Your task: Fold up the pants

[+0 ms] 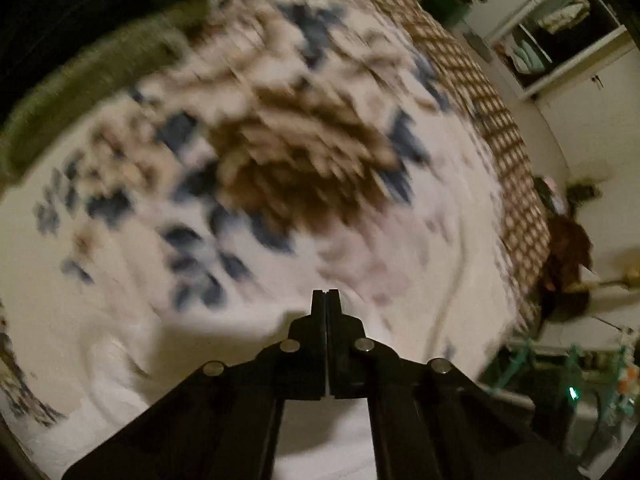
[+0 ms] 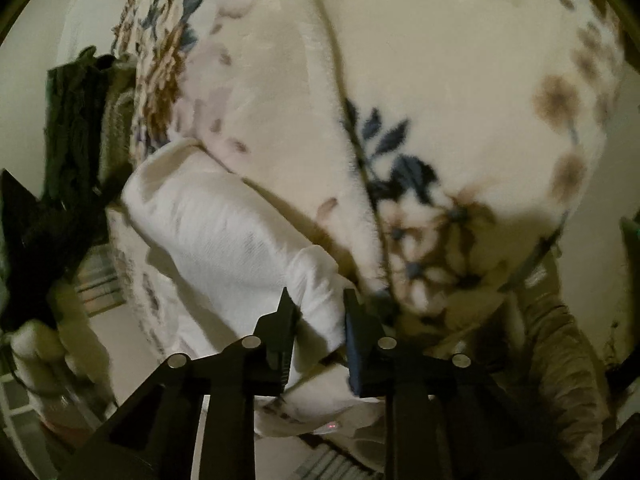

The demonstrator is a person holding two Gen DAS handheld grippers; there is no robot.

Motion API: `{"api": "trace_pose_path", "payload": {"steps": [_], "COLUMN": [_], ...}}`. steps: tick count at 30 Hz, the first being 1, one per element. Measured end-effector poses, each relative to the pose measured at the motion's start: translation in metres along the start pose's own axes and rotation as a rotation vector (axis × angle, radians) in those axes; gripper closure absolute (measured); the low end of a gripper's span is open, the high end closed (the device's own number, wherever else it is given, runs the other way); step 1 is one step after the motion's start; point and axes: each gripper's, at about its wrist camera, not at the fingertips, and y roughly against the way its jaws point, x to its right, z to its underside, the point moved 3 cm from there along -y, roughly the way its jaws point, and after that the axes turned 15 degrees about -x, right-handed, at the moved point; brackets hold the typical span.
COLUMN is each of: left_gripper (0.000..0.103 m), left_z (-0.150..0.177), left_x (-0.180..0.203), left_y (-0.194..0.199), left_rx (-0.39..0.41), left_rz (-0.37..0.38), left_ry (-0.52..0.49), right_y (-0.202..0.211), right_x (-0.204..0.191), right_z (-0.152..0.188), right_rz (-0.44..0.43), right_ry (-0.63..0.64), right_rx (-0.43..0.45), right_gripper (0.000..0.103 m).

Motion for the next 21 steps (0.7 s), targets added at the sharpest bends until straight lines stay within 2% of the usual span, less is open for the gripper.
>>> {"api": "trace_pose_path", "payload": {"steps": [3,5,7,9,11,13,14,15,16,17,18,21], "left_gripper": [0.103,0.103,0.096,0.078,0.077,0.077,0.080,0.087,0.100,0.103,0.103,0.103], "left_z": [-0.009,-0.010,-0.005,-0.002,0.003,0.006,0.008,0.008,0.006,0.004,0.001,-0.015], "left_x": [-0.012,-0.010,-0.004,0.004,0.015,0.028,0.031,0.037,0.042,0.046,0.049,0.044], "left_y": [0.007,0.015,0.017,0.012,-0.002,-0.028,-0.033,-0.039,-0.041,-0.041,-0.040,-0.026], "left_rx": [0.013,0.012,-0.037,-0.078,-0.140,-0.229,-0.237,-0.239,-0.229,-0.220,-0.207,-0.110], "left_rz": [0.067,0.158,0.264,0.302,0.300,0.247,0.225,0.191,0.173,0.169,0.180,0.176], "left_ry": [0.045,0.050,0.045,0.033,0.009,-0.026,-0.032,-0.060,-0.081,-0.096,-0.103,-0.066], "right_y": [0.000,-0.001,-0.001,0.001,0.006,0.012,0.014,0.016,0.018,0.020,0.022,0.023], "right_x": [0.003,0.004,0.003,0.003,0.003,0.002,0.002,0.001,0.000,0.000,0.000,0.003], "right_z": [0.001,0.000,-0.004,-0.008,-0.011,-0.013,-0.014,-0.014,-0.014,-0.014,-0.014,-0.014], "right_rz": [0.014,0.018,0.012,-0.020,-0.025,-0.022,-0.019,-0.013,-0.013,-0.005,0.023,0.038], "right_ry": [-0.003,-0.008,-0.009,-0.025,-0.021,-0.010,-0.006,-0.003,0.001,0.007,0.015,0.017], "right_rx": [-0.003,-0.015,-0.046,-0.084,-0.082,-0.079,-0.076,-0.069,-0.062,-0.050,-0.035,-0.004], "right_gripper": [0.080,0.079,0.072,0.063,0.060,0.060,0.060,0.060,0.065,0.074,0.088,0.094]}}
